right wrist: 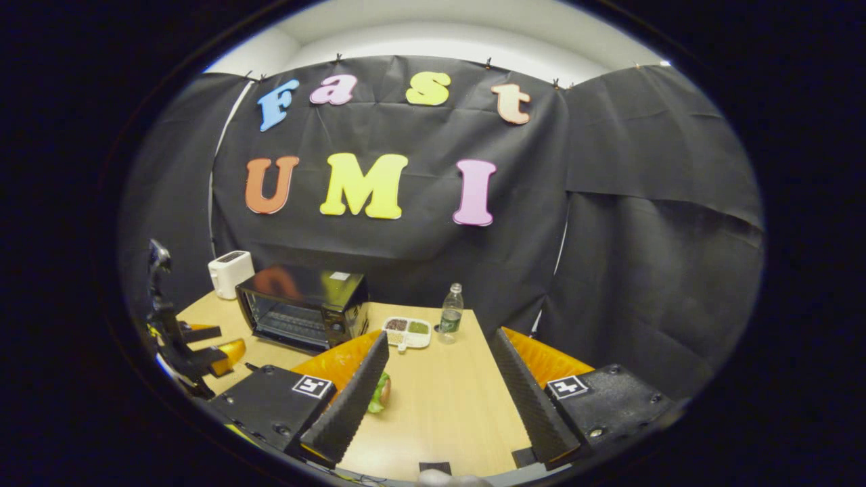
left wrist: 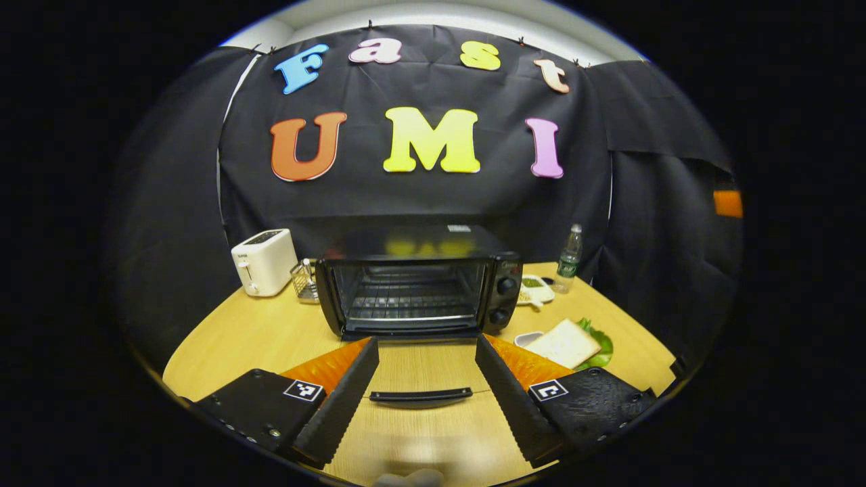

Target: Open the electric oven with the left hand, put the food in, and close the electric oven.

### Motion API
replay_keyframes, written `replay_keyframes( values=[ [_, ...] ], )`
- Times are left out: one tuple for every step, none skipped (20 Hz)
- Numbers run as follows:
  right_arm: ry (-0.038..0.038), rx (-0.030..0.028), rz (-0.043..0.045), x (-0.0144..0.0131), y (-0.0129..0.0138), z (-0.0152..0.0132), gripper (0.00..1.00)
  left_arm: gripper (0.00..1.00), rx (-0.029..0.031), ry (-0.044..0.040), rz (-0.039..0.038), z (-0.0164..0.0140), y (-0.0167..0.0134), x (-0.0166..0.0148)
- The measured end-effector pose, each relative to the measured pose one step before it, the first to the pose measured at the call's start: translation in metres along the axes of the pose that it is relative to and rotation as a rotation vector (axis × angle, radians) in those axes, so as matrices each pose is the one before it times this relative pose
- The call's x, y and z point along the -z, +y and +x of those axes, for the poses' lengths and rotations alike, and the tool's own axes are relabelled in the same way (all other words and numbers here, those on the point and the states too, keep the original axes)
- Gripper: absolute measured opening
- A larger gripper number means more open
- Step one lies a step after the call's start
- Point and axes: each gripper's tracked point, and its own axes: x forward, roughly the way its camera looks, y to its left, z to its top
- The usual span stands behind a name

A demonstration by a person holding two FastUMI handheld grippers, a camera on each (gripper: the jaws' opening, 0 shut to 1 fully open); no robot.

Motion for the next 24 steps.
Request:
replay_keyframes(
  values=[
    [0.00946, -0.00723, 0.00422, 0.00564, 0.00069, 0.00373, 0.94, 0.95, -0.00059, -0.02944, -0.00537, -0.00791, -0.00163, -0.01723],
    [0.01174, -0.00821, 0.00334, 0.00768, -0.00108, 0.00481, 0.94, 0.95, -0.00152, -0.02937, -0.00433, -0.00730, -0.00009, -0.01643],
    [0.01358, -0.00914, 0.00652, 0.00649, 0.00058, 0.00425, 0.94, 0.95, -0.00282, -0.02862, -0.00379, -0.00665, 0.00101, -0.01633],
    [0.01763, -0.01670, 0.01183, 0.01037, 0.00136, 0.00616, 0.94, 0.95, -0.00691, -0.02705, -0.00382, -0.00549, 0.00065, -0.01514],
    [0.01877, -0.01496, 0.01286, 0.00841, 0.00087, 0.00551, 1.00, 0.95, -0.00548, -0.02180, -0.00907, -0.00413, -0.00161, -0.01043],
    [0.02411, -0.01634, 0.01373, 0.01176, 0.00116, 0.00740, 1.00, 0.94, -0.00401, -0.02026, -0.00701, -0.00667, -0.00268, -0.01264],
    [0.02724, -0.02057, 0.01268, 0.01210, 0.00160, 0.00789, 1.00, 0.93, -0.00720, -0.02070, -0.00066, -0.00699, -0.00126, -0.01205],
    [0.02963, -0.01785, 0.01410, 0.01270, 0.00060, 0.00912, 1.00, 0.93, -0.01031, -0.01727, 0.00571, -0.00659, 0.00098, -0.01066],
    [0.02984, -0.01986, 0.01990, 0.01257, 0.00022, 0.00995, 1.00, 0.93, -0.00827, -0.01550, 0.00848, -0.00540, -0.00064, -0.00548],
    [0.03624, -0.02670, 0.02308, 0.01322, 0.00121, 0.01111, 1.00, 0.93, -0.00731, -0.01018, 0.00432, -0.00483, -0.00026, -0.00781],
    [0.04377, -0.03403, 0.02085, 0.01322, 0.00376, 0.01231, 1.00, 0.93, -0.00444, -0.00961, -0.00040, -0.00396, -0.00377, -0.00525],
    [0.04179, -0.03197, 0.01831, 0.01251, 0.00297, 0.01246, 0.94, 0.93, -0.00676, -0.00362, -0.00277, -0.00454, -0.00188, -0.00575],
    [0.03820, -0.03583, 0.01698, 0.00991, 0.00226, 0.01322, 0.91, 0.92, -0.00700, -0.00585, -0.00090, -0.00494, -0.00083, -0.00460],
    [0.04374, -0.03336, 0.01891, 0.00985, 0.00244, 0.01285, 0.88, 0.93, -0.01707, -0.00477, 0.00292, -0.00388, 0.00066, -0.00466],
    [0.03983, -0.03976, 0.01597, 0.00688, 0.00346, 0.01130, 0.84, 0.93, -0.01266, -0.00966, 0.00212, -0.00077, 0.00136, -0.00550],
    [0.02765, -0.04007, 0.01582, 0.00674, 0.00104, 0.01251, 0.83, 0.93, -0.00992, -0.00480, -0.00152, -0.00117, -0.00100, -0.00448],
    [0.03968, -0.02533, 0.01101, 0.00501, -0.00112, 0.01122, 0.82, 0.92, -0.01352, 0.00067, -0.00220, -0.00199, -0.00033, -0.00145],
    [0.03223, -0.02793, 0.01891, 0.00278, -0.00200, 0.01025, 0.82, 0.92, -0.01228, 0.00201, 0.00007, -0.00045, 0.00069, -0.00152],
    [0.02632, -0.03059, 0.02130, 0.00032, 0.00016, 0.01148, 0.81, 0.92, -0.01274, 0.00207, 0.00381, -0.00023, -0.00109, -0.00165],
    [0.02719, -0.03292, 0.01589, -0.00002, 0.00101, 0.01036, 0.81, 0.92, -0.01707, -0.00029, 0.00495, 0.00059, 0.00089, -0.00194],
    [0.02642, -0.03343, 0.02074, -0.00191, 0.00173, 0.01097, 0.80, 0.93, -0.01498, 0.00330, 0.00284, 0.00244, 0.00043, -0.00031],
    [0.02657, -0.03312, 0.01905, -0.00197, 0.00089, 0.00827, 0.80, 0.93, -0.01529, 0.00233, 0.00002, 0.00101, -0.00093, -0.00076],
    [0.02106, -0.03361, 0.02170, -0.00365, 0.00062, 0.00946, 0.91, 0.93, -0.01547, 0.00461, -0.00030, 0.00140, -0.00111, 0.00074],
    [0.01867, -0.03018, 0.02199, -0.00348, 0.00132, 0.00855, 0.79, 0.93, -0.01593, 0.00415, 0.00026, 0.00220, -0.00073, -0.00032]
  ],
)
